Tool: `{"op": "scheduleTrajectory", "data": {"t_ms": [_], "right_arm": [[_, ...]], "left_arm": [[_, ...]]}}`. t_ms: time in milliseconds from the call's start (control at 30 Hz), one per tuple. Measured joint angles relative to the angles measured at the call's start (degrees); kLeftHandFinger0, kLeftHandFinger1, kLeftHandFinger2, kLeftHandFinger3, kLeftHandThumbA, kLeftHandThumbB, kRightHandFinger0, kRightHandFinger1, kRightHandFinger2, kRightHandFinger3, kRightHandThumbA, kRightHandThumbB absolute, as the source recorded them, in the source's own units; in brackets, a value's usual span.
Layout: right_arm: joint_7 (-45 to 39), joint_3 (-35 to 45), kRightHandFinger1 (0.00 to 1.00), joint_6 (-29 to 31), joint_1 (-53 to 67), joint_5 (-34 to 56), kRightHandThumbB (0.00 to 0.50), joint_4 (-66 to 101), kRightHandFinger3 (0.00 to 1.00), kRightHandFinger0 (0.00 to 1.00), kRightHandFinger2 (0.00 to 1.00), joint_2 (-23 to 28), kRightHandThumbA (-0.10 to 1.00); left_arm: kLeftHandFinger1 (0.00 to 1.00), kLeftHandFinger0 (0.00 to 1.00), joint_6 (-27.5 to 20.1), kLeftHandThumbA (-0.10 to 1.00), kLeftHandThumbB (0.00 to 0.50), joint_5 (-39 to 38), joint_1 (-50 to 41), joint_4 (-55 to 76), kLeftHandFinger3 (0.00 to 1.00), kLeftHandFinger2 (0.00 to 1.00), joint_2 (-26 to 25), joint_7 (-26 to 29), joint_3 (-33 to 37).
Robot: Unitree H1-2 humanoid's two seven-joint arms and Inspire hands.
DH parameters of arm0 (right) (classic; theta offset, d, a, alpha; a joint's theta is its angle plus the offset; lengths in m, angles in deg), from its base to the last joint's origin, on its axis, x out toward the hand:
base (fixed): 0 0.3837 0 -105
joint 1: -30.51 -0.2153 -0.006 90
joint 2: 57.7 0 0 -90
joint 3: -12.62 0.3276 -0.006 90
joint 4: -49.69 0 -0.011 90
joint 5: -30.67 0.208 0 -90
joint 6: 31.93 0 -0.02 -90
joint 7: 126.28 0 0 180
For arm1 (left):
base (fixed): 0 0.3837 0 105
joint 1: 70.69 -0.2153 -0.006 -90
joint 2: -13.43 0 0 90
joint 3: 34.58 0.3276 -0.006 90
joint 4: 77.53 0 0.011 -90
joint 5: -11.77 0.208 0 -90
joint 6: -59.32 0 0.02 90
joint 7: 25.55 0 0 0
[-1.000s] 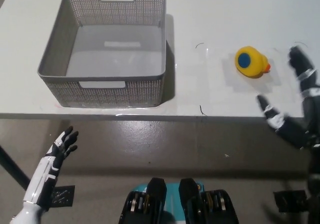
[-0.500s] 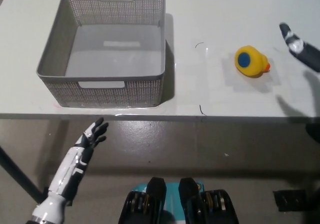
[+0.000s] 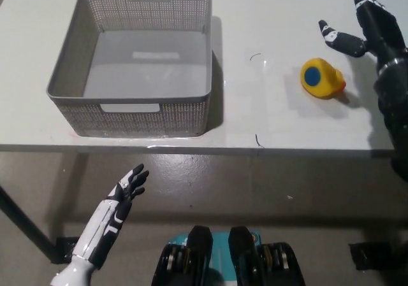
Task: Use the right hand to pick up a yellow duck toy and place it into a container on the left hand side
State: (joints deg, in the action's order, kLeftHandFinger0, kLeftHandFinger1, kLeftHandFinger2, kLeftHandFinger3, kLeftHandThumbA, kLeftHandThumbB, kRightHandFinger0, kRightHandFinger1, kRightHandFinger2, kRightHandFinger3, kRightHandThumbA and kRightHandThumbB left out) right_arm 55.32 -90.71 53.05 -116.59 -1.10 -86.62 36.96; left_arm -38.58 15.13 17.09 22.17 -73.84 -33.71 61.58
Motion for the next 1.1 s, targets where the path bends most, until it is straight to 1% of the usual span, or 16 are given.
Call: {"op": "scheduleTrajectory", "data": {"t_ms": [67, 267, 367, 400, 433, 500, 600, 633, 667, 733, 767, 867, 933, 1000, 1033, 1100], "right_arm": [[-0.6, -1.6, 1.00, -0.1, -3.1, -0.4, 0.500, -5.9, 1.00, 1.00, 1.00, 0.0, 0.66], [-2.5, -6.3, 1.00, -0.5, -11.6, -1.1, 0.500, -20.5, 1.00, 1.00, 1.00, 0.0, 0.65], [-4.1, -9.1, 1.00, -1.0, -15.7, -1.6, 0.500, -26.3, 1.00, 1.00, 1.00, 0.0, 0.67], [-4.8, -9.7, 1.00, -1.2, -16.7, -1.7, 0.500, -27.7, 1.00, 1.00, 1.00, 0.1, 0.70], [-5.3, -10.2, 1.00, -1.3, -17.3, -1.7, 0.500, -28.4, 1.00, 1.00, 1.00, 0.2, 0.73], [-6.9, -11.3, 1.00, -1.5, -18.7, -1.7, 0.500, -29.6, 1.00, 1.00, 1.00, 0.5, 0.73], [-10.6, -11.9, 1.00, -2.0, -20.1, -1.5, 0.500, -30.4, 1.00, 1.00, 1.00, 1.0, 0.74], [-11.5, -11.9, 1.00, -2.1, -20.2, -1.4, 0.500, -30.6, 1.00, 1.00, 1.00, 1.0, 0.72], [-12.8, -11.9, 1.00, -2.3, -20.3, -1.3, 0.500, -30.8, 1.00, 1.00, 1.00, 1.1, 0.74], [-15.2, -11.9, 1.00, -2.4, -20.3, -1.1, 0.500, -31.2, 1.00, 1.00, 1.00, 1.0, 0.77], [-16.2, -11.9, 1.00, -2.4, -20.3, -1.1, 0.500, -31.4, 1.00, 1.00, 1.00, 1.0, 0.85], [-19.8, -11.9, 1.00, -2.2, -20.3, -0.7, 0.500, -31.8, 1.00, 1.00, 1.00, 1.1, 0.86], [-22.0, -11.7, 1.00, -2.2, -20.3, -0.2, 0.500, -31.9, 1.00, 1.00, 1.00, 1.1, 0.89], [-24.2, -11.4, 1.00, -2.1, -20.3, 0.1, 0.500, -31.9, 1.00, 1.00, 1.00, 1.1, 0.96], [-25.7, -11.2, 1.00, -2.1, -20.3, 0.5, 0.500, -31.9, 1.00, 1.00, 1.00, 1.2, 0.99], [-28.3, -10.8, 1.00, -1.7, -20.3, 1.2, 0.500, -31.9, 1.00, 1.00, 1.00, 1.3, 1.00]], "left_arm": [[1.00, 1.00, -0.1, 1.00, 0.138, 0.0, -0.4, -0.1, 1.00, 1.00, 0.0, 0.0, -0.1], [1.00, 1.00, -0.6, 1.00, 0.112, 0.0, -1.2, -0.2, 1.00, 1.00, -0.1, 0.0, -0.4], [1.00, 1.00, -1.2, 1.00, 0.116, -0.1, -1.2, -0.2, 1.00, 1.00, -0.3, -0.1, -0.8], [1.00, 1.00, -1.4, 1.00, 0.122, -0.1, -1.2, -0.2, 1.00, 1.00, -0.4, -0.1, -1.0], [1.00, 1.00, -1.5, 1.00, 0.116, -0.1, -1.2, -0.3, 1.00, 1.00, -0.5, -0.1, -1.1], [1.00, 1.00, -1.8, 1.00, 0.128, -0.1, -1.1, -0.3, 1.00, 1.00, -0.8, -0.1, -1.5], [1.00, 1.00, -1.9, 1.00, 0.117, -0.2, -1.1, -0.4, 1.00, 1.00, -0.9, -0.1, -1.8], [1.00, 1.00, -1.9, 1.00, 0.117, -0.3, -1.1, -0.4, 1.00, 1.00, -0.9, -0.1, -1.9], [1.00, 1.00, -1.9, 1.00, 0.128, -0.3, -1.1, -0.5, 1.00, 1.00, -0.9, -0.1, -1.9], [1.00, 1.00, -1.9, 1.00, 0.128, -0.3, -1.1, -0.8, 1.00, 1.00, -0.9, -0.1, -1.9], [1.00, 1.00, -1.9, 1.00, 0.140, -0.3, -1.1, -1.0, 1.00, 1.00, -0.9, -0.1, -1.9], [1.00, 1.00, -1.9, 1.00, 0.135, -0.3, -1.1, -1.3, 1.00, 1.00, -0.9, -0.1, -1.9], [1.00, 1.00, -1.9, 1.00, 0.137, -0.3, -1.1, -1.5, 1.00, 1.00, -0.9, -0.1, -1.9], [1.00, 1.00, -1.9, 1.00, 0.146, -0.3, -1.1, -1.6, 1.00, 1.00, -0.9, -0.1, -1.9], [1.00, 1.00, -1.9, 1.00, 0.137, -0.3, -1.1, -1.6, 1.00, 1.00, -0.9, -0.1, -1.9], [1.00, 1.00, -1.9, 1.00, 0.130, -0.3, -1.1, -1.6, 1.00, 1.00, -0.9, -0.1, -1.9]]}}
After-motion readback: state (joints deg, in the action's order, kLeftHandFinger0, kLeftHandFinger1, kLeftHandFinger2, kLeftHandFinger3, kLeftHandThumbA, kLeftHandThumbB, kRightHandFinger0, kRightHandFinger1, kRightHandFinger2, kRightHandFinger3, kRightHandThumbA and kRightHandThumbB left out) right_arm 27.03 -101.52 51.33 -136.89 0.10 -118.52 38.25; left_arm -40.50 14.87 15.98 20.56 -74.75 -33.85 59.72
